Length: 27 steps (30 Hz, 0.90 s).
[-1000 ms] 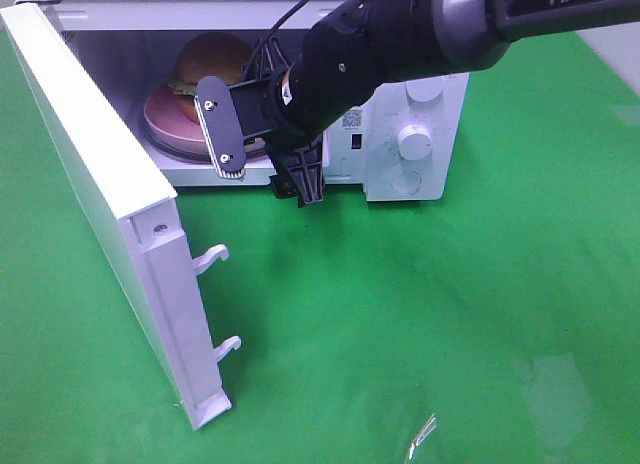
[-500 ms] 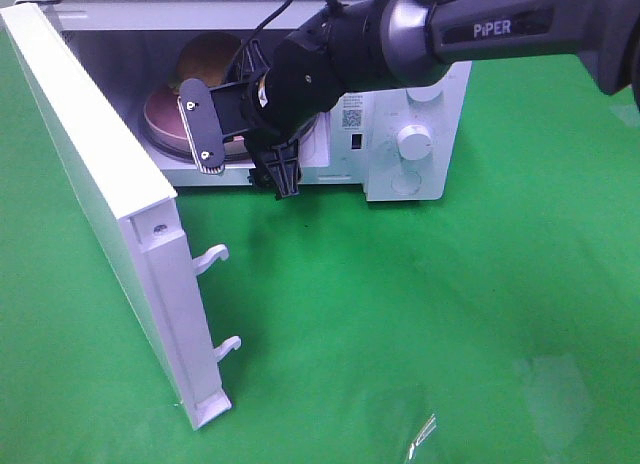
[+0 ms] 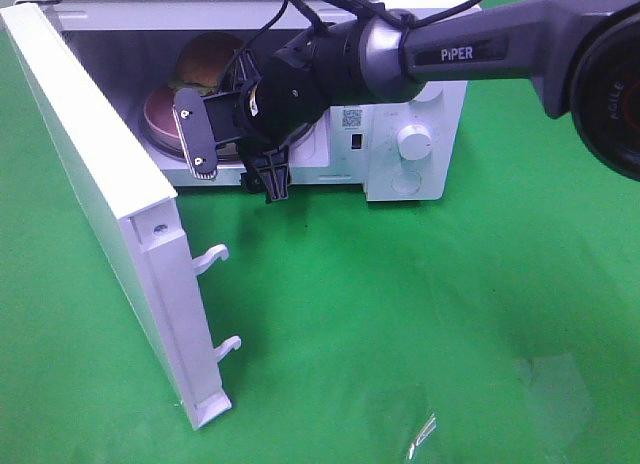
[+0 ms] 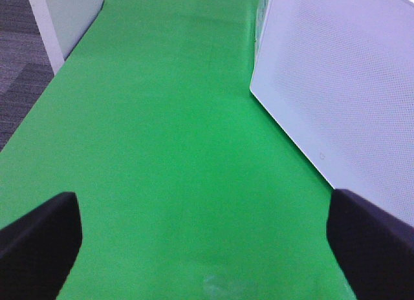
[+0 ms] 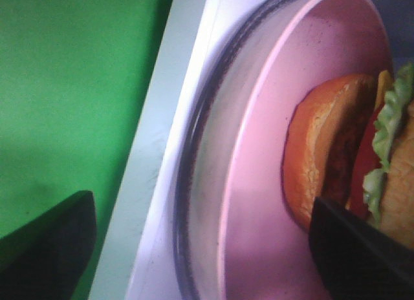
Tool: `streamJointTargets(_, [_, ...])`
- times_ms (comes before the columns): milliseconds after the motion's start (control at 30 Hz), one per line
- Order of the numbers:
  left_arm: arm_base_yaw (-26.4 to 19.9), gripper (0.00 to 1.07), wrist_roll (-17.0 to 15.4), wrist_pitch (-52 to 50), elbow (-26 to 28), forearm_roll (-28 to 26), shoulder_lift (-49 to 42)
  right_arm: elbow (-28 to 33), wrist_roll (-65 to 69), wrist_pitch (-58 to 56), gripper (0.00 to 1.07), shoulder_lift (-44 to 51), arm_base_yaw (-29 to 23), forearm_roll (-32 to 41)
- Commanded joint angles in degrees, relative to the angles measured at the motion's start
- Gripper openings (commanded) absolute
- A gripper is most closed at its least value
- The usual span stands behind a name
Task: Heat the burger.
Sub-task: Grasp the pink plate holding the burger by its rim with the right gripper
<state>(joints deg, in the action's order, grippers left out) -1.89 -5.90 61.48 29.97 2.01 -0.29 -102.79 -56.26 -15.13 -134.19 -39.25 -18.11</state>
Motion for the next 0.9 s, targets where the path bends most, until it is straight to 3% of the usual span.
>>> streamJointTargets(33, [-0.06, 0.94, -0.06, -0.11, -0.11, -0.11, -0.97, -1.15, 0.69, 0.8, 0.86, -0.74, 0.57, 0.11])
streamJointTargets(700, [-0.06, 0.94, -0.06, -0.11, -0.11, -0.11, -0.97, -4.53, 0.63, 1.78, 0.82, -5.27, 0.57, 2.75])
streamJointTargets(900, [-0.06, 0.94, -0.06, -0.11, -0.11, -0.11, -0.97, -4.64, 0.63, 2.06, 0.66, -5.27, 0.57, 3.21])
